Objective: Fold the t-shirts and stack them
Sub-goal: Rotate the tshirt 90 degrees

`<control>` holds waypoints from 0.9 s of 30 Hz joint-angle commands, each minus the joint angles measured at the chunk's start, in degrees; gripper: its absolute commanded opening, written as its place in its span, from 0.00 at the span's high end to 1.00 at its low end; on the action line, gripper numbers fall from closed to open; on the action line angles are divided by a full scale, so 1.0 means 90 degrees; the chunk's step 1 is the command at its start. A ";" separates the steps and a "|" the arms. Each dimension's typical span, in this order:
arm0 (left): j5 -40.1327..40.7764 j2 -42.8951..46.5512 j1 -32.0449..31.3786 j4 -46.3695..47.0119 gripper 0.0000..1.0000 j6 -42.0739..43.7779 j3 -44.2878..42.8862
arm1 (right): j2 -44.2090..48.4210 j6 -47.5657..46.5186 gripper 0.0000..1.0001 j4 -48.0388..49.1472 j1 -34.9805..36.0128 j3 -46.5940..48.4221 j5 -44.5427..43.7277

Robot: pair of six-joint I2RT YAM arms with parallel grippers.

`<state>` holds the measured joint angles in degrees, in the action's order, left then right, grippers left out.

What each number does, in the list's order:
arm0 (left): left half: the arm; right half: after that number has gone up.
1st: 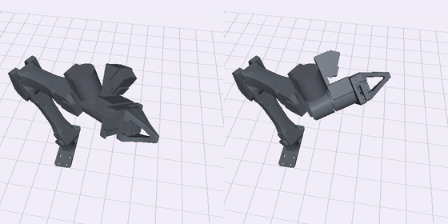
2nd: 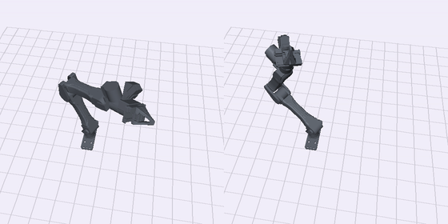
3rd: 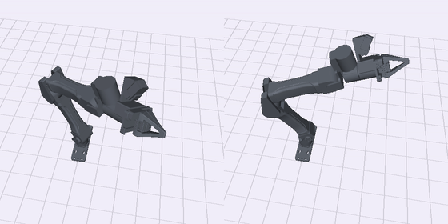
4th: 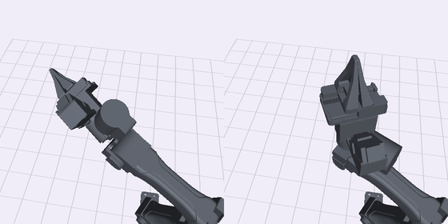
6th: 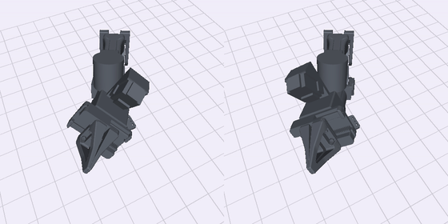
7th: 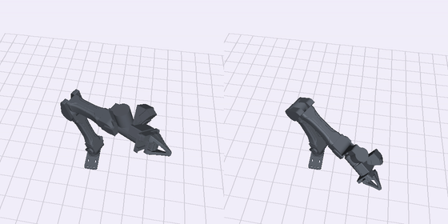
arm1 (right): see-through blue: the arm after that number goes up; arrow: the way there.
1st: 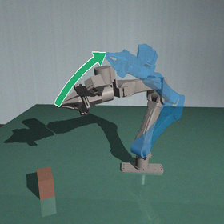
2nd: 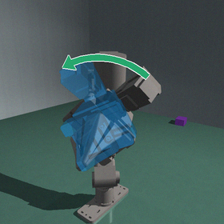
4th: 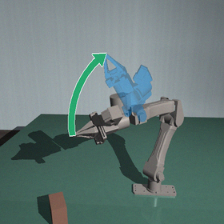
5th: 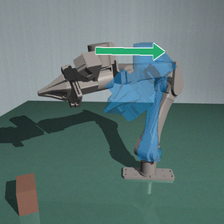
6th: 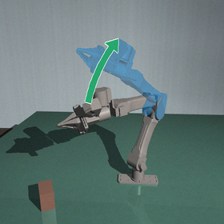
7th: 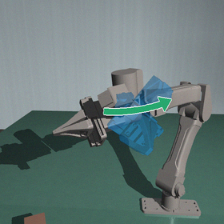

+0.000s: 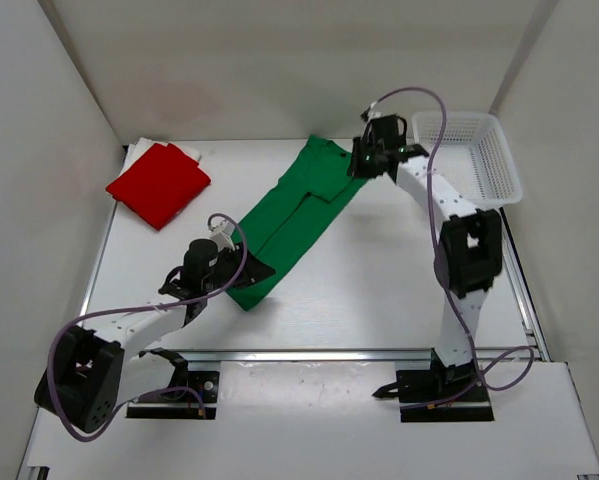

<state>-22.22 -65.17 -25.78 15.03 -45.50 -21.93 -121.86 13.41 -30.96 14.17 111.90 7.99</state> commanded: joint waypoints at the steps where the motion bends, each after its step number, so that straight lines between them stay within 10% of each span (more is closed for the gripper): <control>1: -0.0178 0.0356 0.0257 -0.0068 0.65 0.0085 -0.0073 | 0.1526 0.0382 0.87 0.0936 0.0757 -0.2714 0.0322; 5: -0.0217 0.0824 0.0452 0.0069 0.65 -0.0072 0.0357 | 0.2866 0.1486 0.72 0.3006 0.1480 -0.5446 0.0926; 18: -0.0286 0.1245 0.0638 -0.0010 0.64 0.0016 0.0483 | 0.1520 0.3295 0.60 0.4906 0.3054 -0.6067 0.0510; 27: -0.0276 0.1127 0.0765 -0.0039 0.63 0.0084 0.0425 | 0.1244 0.3199 1.00 0.4866 0.2801 -0.6190 0.0695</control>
<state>-24.05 -55.09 -19.49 14.17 -45.65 -17.96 -112.84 42.94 13.32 41.01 59.70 16.14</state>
